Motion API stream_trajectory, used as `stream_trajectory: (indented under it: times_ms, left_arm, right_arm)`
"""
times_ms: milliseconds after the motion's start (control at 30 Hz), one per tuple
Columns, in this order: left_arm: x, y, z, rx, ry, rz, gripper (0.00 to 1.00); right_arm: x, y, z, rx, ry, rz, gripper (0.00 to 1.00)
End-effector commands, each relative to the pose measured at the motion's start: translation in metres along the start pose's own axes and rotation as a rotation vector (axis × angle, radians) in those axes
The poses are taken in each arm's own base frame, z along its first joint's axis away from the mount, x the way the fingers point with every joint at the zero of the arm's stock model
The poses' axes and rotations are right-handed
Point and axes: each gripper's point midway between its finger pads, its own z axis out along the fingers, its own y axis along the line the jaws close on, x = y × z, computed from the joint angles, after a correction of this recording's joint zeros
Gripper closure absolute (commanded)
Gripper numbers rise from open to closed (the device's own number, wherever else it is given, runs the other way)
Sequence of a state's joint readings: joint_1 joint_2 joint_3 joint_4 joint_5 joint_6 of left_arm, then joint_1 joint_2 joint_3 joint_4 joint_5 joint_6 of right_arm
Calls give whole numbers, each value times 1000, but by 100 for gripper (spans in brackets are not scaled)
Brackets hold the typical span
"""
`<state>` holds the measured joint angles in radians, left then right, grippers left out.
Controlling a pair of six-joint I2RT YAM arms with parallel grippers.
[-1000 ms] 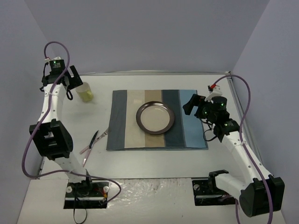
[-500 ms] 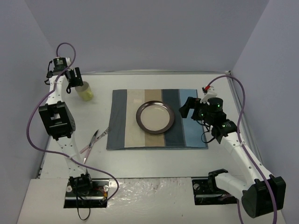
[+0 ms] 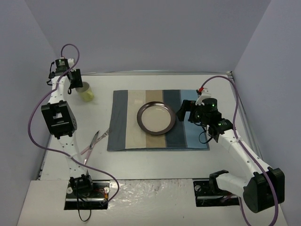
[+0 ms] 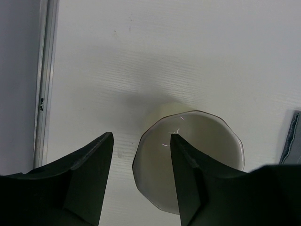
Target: Set the dinner table for one person
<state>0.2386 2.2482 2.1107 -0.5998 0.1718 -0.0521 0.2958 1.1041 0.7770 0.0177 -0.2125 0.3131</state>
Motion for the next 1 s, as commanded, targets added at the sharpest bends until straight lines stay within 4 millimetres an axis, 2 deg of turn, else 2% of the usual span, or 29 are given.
stream_trajectory:
  times_ms: [0, 133, 267, 433, 567, 667, 700, 733, 800, 900, 967]
  left_arm:
    - [-41, -6, -18, 34, -122, 31, 56]
    - [-37, -7, -14, 40, -109, 30, 63]
    - [-38, -8, -18, 44, -115, 29, 75]
    - [-55, -16, -48, 64, -167, 20, 96]
    - [-68, -29, -83, 75, -217, 1, 100]
    - [-69, -46, -110, 83, -226, 5, 100]
    - [-63, -56, -114, 92, -210, 8, 100]
    - [-63, -66, -131, 92, -222, 19, 100]
    - [-59, -81, -150, 87, -224, 30, 100]
    - [-42, -115, -183, 98, -205, 35, 100]
    - [-30, -147, -202, 145, -201, 48, 100]
  right_arm:
    - [-34, 14, -1, -21, -97, -46, 0]
    - [-33, 17, 0, -25, -95, -53, 0]
    - [-32, 24, 1, -32, -93, -84, 0]
    - [-35, 38, 0, -51, -103, -135, 0]
    - [-37, 59, 0, -83, -110, -223, 1]
    - [-43, 82, 0, -116, -135, -317, 3]
    - [-41, 94, 1, -144, -137, -377, 4]
    - [-41, 104, 2, -168, -140, -417, 4]
    - [-43, 119, 4, -209, -142, -474, 4]
    - [-48, 155, 10, -312, -142, -566, 3]
    - [-54, 172, 15, -347, -148, -593, 3]
